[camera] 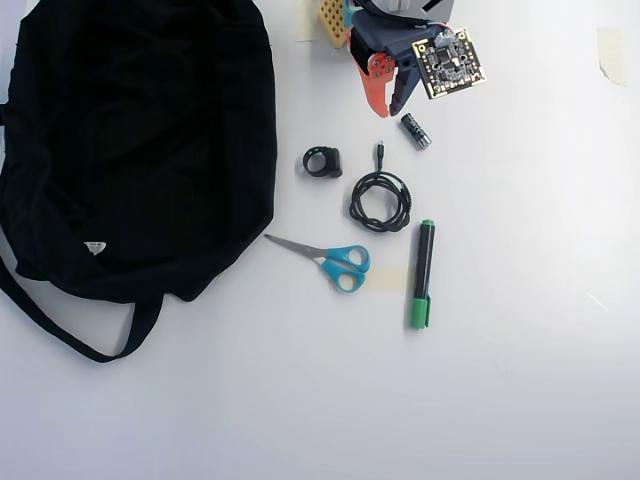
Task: Put the cable into the black bag
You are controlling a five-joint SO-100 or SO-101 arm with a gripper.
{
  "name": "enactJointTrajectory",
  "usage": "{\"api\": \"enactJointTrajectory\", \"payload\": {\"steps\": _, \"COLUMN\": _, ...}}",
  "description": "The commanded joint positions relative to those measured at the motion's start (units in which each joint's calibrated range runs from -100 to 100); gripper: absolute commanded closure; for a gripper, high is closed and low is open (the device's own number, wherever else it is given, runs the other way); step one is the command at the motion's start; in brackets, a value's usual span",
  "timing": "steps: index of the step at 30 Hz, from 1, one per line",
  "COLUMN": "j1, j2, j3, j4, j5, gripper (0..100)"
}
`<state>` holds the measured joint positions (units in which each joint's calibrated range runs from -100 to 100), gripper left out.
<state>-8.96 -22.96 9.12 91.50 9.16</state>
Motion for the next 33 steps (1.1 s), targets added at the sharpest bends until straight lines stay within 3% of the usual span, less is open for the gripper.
{"api": "enactJointTrajectory", "payload": {"steps": 1, "j1": -2.4, "j2": -0.86, "j3": -0.22, "j4": 0.49, "j5": 0.39, "gripper": 97}}
{"api": "enactJointTrajectory", "payload": {"steps": 7, "j1": -1.96, "j2": -0.53, "j3": 2.11, "j4": -1.06, "j5": 3.43, "gripper": 97}}
{"api": "enactJointTrajectory", "payload": {"steps": 18, "j1": 0.14, "j2": -0.45, "j3": 13.43, "j4": -19.75, "j5": 7.83, "gripper": 96}}
{"api": "enactJointTrajectory", "payload": {"steps": 26, "j1": 0.14, "j2": -0.36, "j3": 16.94, "j4": -21.64, "j5": 7.94, "gripper": 76}}
{"api": "enactJointTrajectory", "payload": {"steps": 33, "j1": 2.01, "j2": 5.94, "j3": 15.32, "j4": -21.64, "j5": 12.87, "gripper": 74}}
